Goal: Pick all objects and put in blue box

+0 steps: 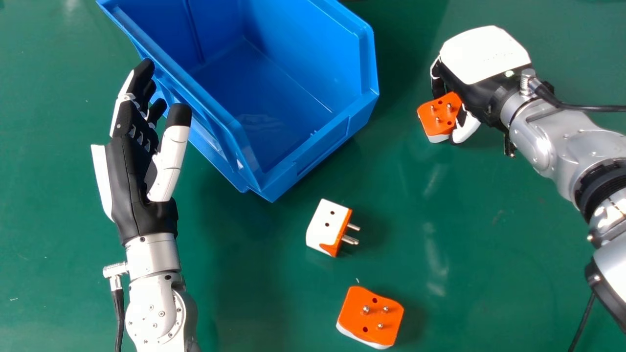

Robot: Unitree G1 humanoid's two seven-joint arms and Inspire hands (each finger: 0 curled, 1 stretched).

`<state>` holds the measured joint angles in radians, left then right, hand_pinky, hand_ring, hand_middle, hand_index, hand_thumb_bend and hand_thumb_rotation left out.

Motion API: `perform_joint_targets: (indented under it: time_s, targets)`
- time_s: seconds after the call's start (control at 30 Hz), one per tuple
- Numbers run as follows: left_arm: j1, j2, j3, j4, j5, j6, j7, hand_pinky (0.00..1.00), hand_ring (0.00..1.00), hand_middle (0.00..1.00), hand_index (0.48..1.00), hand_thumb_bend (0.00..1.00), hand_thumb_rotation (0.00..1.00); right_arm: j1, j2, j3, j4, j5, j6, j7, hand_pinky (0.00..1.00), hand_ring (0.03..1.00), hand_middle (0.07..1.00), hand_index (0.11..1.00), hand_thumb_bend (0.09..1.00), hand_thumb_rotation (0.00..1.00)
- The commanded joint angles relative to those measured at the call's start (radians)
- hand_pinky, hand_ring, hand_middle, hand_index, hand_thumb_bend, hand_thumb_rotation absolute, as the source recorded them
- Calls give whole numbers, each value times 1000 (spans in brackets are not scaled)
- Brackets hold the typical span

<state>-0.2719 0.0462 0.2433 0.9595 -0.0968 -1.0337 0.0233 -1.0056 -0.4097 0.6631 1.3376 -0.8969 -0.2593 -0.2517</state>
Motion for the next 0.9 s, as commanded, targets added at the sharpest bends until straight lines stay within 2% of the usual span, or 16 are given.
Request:
perform_joint_targets:
  time_s: [0.0, 0.1, 0.23, 0.4, 0.63, 0.77, 0.8, 0.87]
  targets:
    - [-5, 0, -9, -8, 14, -8, -1, 893, 925, 912, 828, 859, 646, -42, -25, -29, -18, 37, -11, 7, 307, 450, 562, 509, 489, 0]
    - [-4, 1, -9, -7, 13, -5, -1, 895, 926, 912, 829, 861, 649, -49, -27, -35, -27, 44, -15, -7, 311, 452, 557, 502, 490, 0]
    - [-5, 4, -12, -5, 28, -7, 12, 893, 926, 913, 830, 861, 650, -54, -32, -63, -35, 64, -29, -18, 313, 451, 552, 498, 491, 0]
    - [-6, 0, -10, -7, 18, -3, 5, 889, 926, 913, 829, 861, 651, -53, -34, -70, -35, 60, -36, -22, 316, 443, 538, 506, 492, 0]
    - [-9, 4, -12, -4, 34, -7, 20, 886, 924, 911, 827, 864, 649, -52, -31, -59, -36, 48, -37, -26, 316, 440, 532, 510, 492, 0]
    - [-9, 0, -13, -9, 23, -2, 11, 886, 923, 911, 826, 863, 649, -55, -33, -71, -39, 61, -42, -13, 311, 441, 540, 507, 491, 0]
    - [-8, 0, -13, -10, 24, -3, 13, 886, 923, 911, 826, 863, 649, -54, -35, -76, -42, 66, -48, -13, 311, 441, 540, 507, 491, 0]
    - [-7, 0, -14, -10, 34, -7, 24, 886, 923, 911, 825, 864, 648, -50, -40, -89, -52, 77, -63, -17, 309, 440, 544, 507, 491, 0]
